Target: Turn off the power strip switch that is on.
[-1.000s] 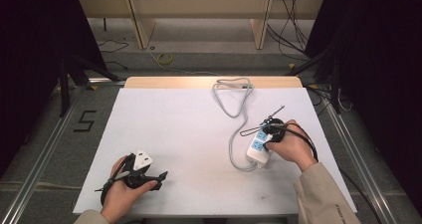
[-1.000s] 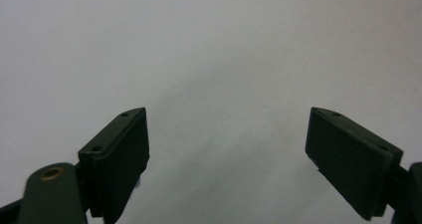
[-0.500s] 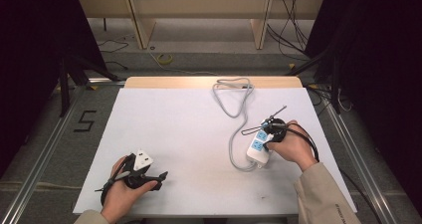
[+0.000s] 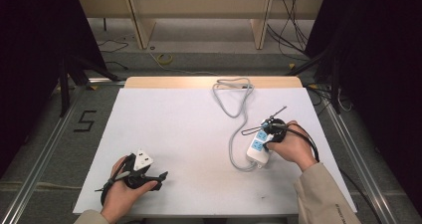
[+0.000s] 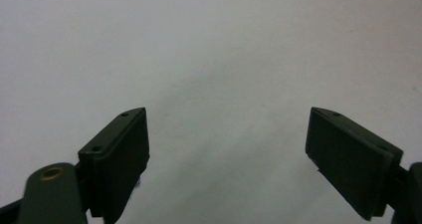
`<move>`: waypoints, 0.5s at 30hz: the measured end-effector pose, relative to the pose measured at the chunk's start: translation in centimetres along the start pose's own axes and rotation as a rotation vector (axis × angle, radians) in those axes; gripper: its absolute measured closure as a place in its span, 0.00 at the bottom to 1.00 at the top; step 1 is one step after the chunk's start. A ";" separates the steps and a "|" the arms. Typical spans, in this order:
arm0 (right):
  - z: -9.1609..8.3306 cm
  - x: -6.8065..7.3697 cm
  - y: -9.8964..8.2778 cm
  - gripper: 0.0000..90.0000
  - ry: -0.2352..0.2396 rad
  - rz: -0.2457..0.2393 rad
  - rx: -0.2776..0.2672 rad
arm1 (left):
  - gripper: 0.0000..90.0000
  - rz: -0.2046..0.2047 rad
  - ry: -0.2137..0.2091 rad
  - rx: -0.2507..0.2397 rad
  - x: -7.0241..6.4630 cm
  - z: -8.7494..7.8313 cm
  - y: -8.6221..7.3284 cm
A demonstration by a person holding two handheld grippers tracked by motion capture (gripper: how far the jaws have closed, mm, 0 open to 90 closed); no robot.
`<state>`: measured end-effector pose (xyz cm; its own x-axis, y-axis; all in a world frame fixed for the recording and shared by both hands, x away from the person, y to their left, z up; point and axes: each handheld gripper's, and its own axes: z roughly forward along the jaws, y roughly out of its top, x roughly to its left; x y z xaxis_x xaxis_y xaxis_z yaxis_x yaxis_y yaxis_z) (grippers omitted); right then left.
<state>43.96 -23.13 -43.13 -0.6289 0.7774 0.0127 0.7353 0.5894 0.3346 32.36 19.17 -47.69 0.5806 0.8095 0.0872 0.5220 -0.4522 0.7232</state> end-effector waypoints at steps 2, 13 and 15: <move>0.0 0.0 0.0 1.00 0.000 -0.001 0.001 | 0.19 0.000 0.000 0.000 0.0 0.0 0.0; 0.0 0.3 0.1 1.00 -0.021 -0.014 0.000 | 0.19 -0.001 -0.001 -0.001 0.0 0.0 0.0; 0.0 0.3 0.1 1.00 -0.020 -0.012 -0.002 | 0.19 -0.001 -0.001 0.000 0.0 0.0 0.0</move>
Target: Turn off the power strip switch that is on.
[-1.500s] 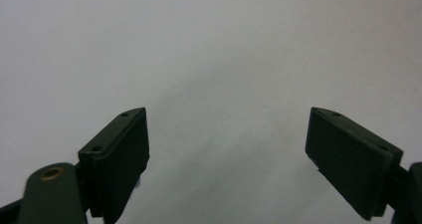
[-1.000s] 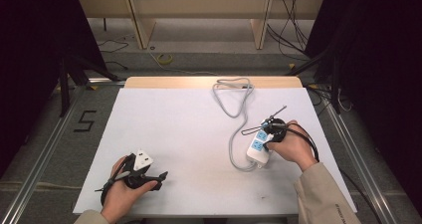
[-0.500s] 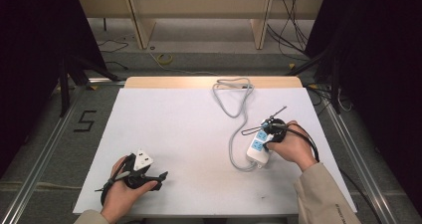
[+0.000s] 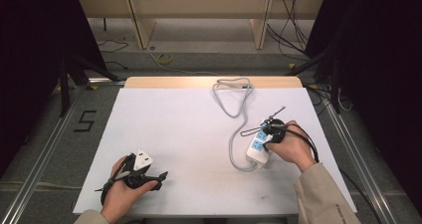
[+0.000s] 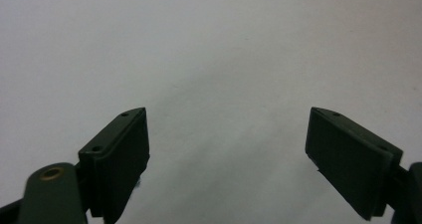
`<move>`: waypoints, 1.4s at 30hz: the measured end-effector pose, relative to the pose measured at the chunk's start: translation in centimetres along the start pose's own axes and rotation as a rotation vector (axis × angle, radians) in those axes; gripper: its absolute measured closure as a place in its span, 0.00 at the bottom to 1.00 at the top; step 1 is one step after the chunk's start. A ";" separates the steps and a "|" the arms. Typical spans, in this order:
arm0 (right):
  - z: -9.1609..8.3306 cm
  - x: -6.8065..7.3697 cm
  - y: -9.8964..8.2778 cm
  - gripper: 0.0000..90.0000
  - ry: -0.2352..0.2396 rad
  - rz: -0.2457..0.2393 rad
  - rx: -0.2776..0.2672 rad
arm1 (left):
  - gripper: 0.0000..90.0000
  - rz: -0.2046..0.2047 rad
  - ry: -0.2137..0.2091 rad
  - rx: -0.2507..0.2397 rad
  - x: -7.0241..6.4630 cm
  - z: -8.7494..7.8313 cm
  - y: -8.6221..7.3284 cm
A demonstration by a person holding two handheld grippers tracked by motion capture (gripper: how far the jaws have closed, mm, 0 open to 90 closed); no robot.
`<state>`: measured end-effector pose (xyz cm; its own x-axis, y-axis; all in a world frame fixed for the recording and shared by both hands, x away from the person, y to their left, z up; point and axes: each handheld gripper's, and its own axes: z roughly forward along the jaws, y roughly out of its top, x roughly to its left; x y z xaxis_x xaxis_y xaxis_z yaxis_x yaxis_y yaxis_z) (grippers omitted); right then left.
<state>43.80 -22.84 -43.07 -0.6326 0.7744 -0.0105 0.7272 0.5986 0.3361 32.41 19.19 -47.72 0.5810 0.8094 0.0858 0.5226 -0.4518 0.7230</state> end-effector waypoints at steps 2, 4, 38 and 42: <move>0.0 0.0 0.0 1.00 -0.001 -0.004 0.000 | 0.19 -0.002 0.000 -0.001 0.0 0.0 0.0; 0.0 0.0 0.0 1.00 -0.001 0.000 -0.001 | 0.19 0.000 -0.001 -0.001 0.0 0.0 0.0; -0.6 0.1 -0.1 1.00 -0.008 -0.016 -0.027 | 0.19 -0.002 -0.001 0.002 0.0 0.0 0.0; -0.9 0.1 -0.1 1.00 -0.001 -0.016 -0.042 | 0.19 -0.007 0.000 -0.001 0.1 0.0 0.0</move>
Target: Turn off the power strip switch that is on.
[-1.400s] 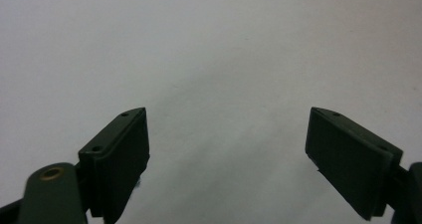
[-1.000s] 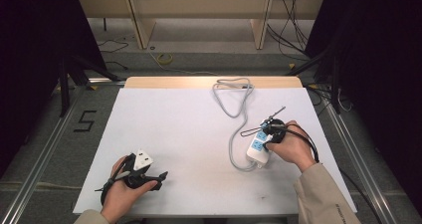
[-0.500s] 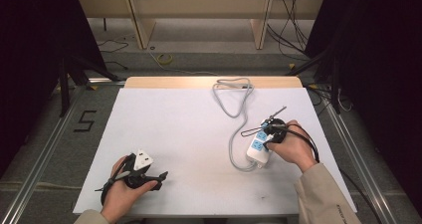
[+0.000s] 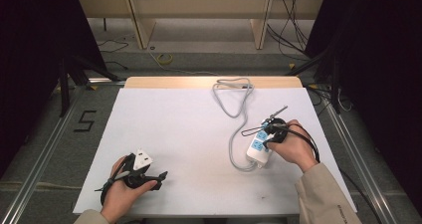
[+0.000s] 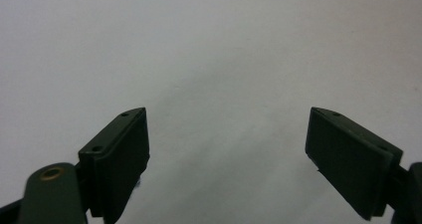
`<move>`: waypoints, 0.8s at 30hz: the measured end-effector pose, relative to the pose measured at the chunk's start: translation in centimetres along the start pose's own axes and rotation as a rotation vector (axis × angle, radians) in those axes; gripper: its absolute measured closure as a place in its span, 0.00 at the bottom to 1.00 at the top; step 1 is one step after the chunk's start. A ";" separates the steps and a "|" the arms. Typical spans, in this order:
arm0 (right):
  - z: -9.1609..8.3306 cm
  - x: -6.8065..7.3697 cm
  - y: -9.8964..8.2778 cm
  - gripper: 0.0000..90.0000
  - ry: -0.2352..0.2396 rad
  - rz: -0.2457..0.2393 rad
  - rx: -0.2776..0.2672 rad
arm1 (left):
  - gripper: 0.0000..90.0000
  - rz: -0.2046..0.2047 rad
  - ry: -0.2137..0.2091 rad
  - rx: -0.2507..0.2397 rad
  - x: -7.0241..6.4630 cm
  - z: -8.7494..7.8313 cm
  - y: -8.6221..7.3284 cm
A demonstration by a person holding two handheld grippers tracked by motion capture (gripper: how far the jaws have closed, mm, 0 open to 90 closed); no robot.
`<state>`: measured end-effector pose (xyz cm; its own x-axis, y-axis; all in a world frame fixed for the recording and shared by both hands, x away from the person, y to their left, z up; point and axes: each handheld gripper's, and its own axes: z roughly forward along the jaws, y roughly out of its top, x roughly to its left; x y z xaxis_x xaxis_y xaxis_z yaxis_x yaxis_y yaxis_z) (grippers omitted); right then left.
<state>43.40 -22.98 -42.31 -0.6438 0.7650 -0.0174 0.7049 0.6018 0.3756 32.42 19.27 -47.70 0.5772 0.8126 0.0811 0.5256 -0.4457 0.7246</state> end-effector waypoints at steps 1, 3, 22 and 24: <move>0.0 0.0 0.0 1.00 -0.002 -0.002 -0.006 | 0.19 -0.001 0.000 0.000 0.0 0.0 0.0; -0.1 0.1 -0.1 1.00 0.001 -0.001 -0.015 | 0.19 0.000 0.001 -0.001 0.0 0.0 0.0; -0.7 0.9 -1.5 0.98 0.044 -0.017 -0.105 | 0.19 -0.004 0.004 -0.002 0.0 -0.1 0.0; -0.7 1.1 -1.7 0.97 0.049 -0.020 -0.114 | 0.19 -0.002 0.005 -0.001 0.0 -0.1 0.0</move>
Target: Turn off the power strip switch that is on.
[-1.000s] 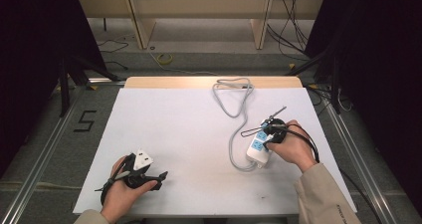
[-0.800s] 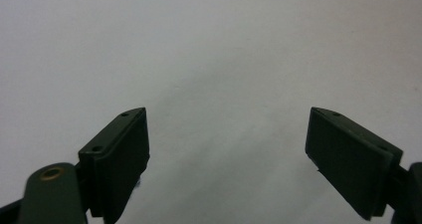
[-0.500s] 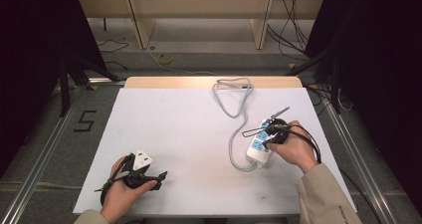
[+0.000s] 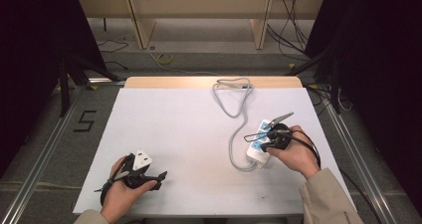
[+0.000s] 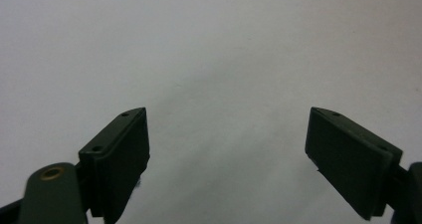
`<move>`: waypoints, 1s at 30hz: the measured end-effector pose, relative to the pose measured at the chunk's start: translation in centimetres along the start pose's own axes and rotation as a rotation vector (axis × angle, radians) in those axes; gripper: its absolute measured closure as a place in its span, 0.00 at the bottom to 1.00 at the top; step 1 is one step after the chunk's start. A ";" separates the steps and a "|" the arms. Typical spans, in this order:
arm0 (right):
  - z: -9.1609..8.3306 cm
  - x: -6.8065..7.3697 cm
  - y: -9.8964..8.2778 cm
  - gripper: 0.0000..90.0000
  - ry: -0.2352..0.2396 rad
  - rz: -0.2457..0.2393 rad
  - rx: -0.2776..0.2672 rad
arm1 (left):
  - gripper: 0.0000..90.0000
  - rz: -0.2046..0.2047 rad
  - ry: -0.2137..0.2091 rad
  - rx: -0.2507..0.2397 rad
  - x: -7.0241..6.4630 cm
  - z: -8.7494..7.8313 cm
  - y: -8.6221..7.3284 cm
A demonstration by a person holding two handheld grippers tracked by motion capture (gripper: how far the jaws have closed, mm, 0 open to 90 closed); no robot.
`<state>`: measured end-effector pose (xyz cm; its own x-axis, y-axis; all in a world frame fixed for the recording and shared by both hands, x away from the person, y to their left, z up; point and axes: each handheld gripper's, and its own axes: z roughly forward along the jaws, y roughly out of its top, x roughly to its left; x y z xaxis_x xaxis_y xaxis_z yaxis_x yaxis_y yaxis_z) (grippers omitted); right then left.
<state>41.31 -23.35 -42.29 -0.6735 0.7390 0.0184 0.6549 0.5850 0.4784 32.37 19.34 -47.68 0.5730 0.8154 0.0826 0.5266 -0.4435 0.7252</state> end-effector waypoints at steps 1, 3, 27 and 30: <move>0.0 0.1 -0.1 0.96 0.004 0.001 -0.002 | 0.19 0.001 0.001 0.002 0.0 0.0 0.0; 0.0 0.2 -0.3 0.95 0.013 -0.001 -0.013 | 0.19 -0.002 0.001 0.001 0.0 0.0 0.0; -0.6 1.2 -3.1 0.81 0.064 -0.008 -0.135 | 0.19 -0.005 0.000 0.004 0.0 0.0 -0.1; -0.6 1.3 -3.4 0.80 0.065 -0.009 -0.146 | 0.19 -0.005 0.001 0.004 0.0 0.0 -0.1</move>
<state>38.01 -24.55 -43.39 -0.7029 0.7080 0.0684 0.5953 0.5331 0.6012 32.31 19.40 -47.75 0.5700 0.8178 0.0794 0.5319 -0.4409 0.7230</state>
